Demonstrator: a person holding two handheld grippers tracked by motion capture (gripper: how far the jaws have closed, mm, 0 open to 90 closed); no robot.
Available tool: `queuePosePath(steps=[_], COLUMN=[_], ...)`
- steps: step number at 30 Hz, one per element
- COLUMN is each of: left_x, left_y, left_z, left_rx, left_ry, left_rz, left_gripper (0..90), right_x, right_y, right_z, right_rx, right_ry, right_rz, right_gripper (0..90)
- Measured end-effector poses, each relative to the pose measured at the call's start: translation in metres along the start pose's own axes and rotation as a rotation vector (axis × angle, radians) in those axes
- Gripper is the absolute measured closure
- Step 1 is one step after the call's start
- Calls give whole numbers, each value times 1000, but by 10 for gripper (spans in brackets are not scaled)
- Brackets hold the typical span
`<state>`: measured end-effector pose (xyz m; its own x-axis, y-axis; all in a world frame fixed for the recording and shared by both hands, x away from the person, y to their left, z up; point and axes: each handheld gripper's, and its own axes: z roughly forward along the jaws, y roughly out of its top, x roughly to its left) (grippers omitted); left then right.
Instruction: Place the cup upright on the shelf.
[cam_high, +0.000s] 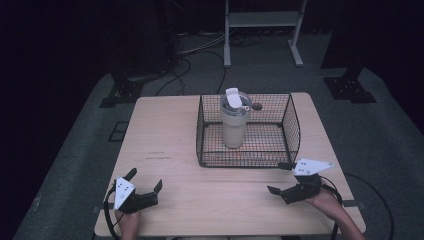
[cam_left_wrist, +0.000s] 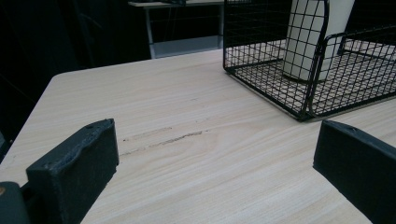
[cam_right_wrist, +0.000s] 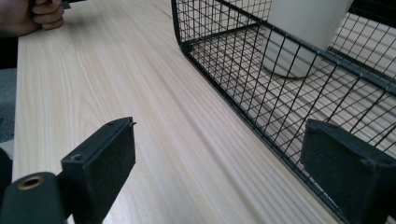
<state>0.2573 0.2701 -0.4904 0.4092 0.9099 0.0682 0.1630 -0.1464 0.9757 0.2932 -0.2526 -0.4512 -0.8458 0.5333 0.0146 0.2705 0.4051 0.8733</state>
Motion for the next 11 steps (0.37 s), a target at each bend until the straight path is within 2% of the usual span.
queuePosePath(steps=[7,11], left_x=[0,0], left_y=[0,0], left_z=[0,1], left_rx=[-1,2], left_ry=[2,1], left_rz=[1,1], left_gripper=[0,0], right_x=[2,2], right_y=[-15,-16], right_z=[-1,-3], right_rx=[10,1], right_ry=[3,3], right_rz=[30,37], right_gripper=[97,97])
